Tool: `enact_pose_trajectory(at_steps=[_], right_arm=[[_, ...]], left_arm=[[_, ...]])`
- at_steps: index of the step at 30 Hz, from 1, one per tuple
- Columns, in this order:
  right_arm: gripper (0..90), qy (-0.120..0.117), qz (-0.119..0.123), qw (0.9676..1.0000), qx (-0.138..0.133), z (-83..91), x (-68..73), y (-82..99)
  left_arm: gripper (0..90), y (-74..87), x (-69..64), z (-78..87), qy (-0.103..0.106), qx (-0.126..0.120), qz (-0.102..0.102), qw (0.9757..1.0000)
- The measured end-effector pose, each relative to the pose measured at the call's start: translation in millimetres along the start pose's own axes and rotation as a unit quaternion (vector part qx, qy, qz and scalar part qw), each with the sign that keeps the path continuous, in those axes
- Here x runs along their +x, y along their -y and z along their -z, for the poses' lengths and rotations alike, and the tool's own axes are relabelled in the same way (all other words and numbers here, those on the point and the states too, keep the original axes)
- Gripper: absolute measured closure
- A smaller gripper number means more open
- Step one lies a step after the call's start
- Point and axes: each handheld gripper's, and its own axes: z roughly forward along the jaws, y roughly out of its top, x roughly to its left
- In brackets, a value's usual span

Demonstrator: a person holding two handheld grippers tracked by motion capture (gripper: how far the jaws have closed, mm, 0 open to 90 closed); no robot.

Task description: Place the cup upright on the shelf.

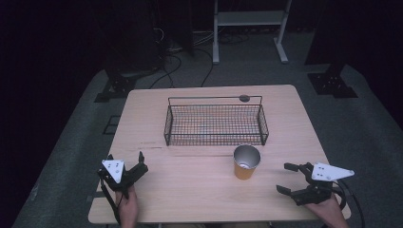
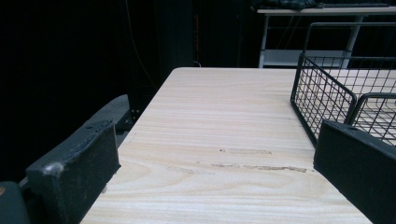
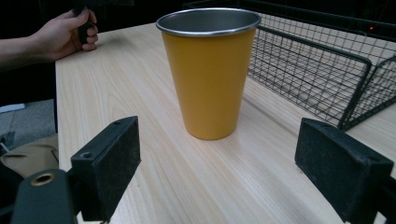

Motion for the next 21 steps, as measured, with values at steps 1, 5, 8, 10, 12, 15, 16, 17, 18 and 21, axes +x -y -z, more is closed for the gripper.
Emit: enact_pose_trajectory(at_steps=[1, 5, 8, 10, 12, 15, 16, 17, 18, 21], right_arm=[[13.5, -0.002, 0.002, 1.0, 0.0, -1.7, 0.4, -1.3], [13.5, -0.005, 0.001, 1.0, 0.008, -9.8, 1.9, -4.8], [13.5, -0.005, 0.002, 0.9998, 0.018, -22.6, 2.5, -8.6], [13.3, -0.009, 0.003, 0.9998, 0.017, -27.8, 2.0, -10.5], [13.2, -0.01, 0.003, 0.9998, 0.018, -30.3, 2.4, -11.8], [10.1, -0.012, 0.007, 0.9997, 0.022, -39.3, 2.9, -17.2], [9.0, -0.011, 0.007, 0.9997, 0.022, -41.2, 2.6, -17.8], [8.0, -0.01, 0.004, 0.9997, 0.023, -43.1, 2.3, -18.1], [8.0, -0.01, 0.004, 0.9997, 0.023, -43.1, 2.3, -18.1], [4.9, -0.01, 0.002, 0.9995, 0.031, -48.0, 1.9, -19.0]], left_arm=[[0.0, 0.0, -0.1, 0.0, 0.0, 0.0, 0.0, 1.0], [0.0, 0.0, 0.0, -0.1, 0.0, 0.0, 0.0, 1.0], [0.0, 0.1, 0.2, -0.1, -0.001, 0.0, 0.001, 1.0], [0.0, 0.1, 0.2, -0.2, 0.0, 0.0, 0.001, 1.0], [0.0, 0.1, 0.2, -0.2, 0.0, 0.001, 0.001, 1.0], [0.0, 0.2, 0.5, -0.2, 0.0, 0.001, 0.001, 1.0], [0.0, 0.1, 0.6, -0.1, 0.0, 0.001, 0.001, 1.0], [0.0, 0.2, 0.6, -0.1, 0.0, 0.001, 0.002, 1.0], [0.0, 0.2, 0.6, -0.1, 0.0, 0.001, 0.002, 1.0], [0.0, 0.2, 0.7, -0.1, 0.0, 0.001, 0.001, 1.0]])
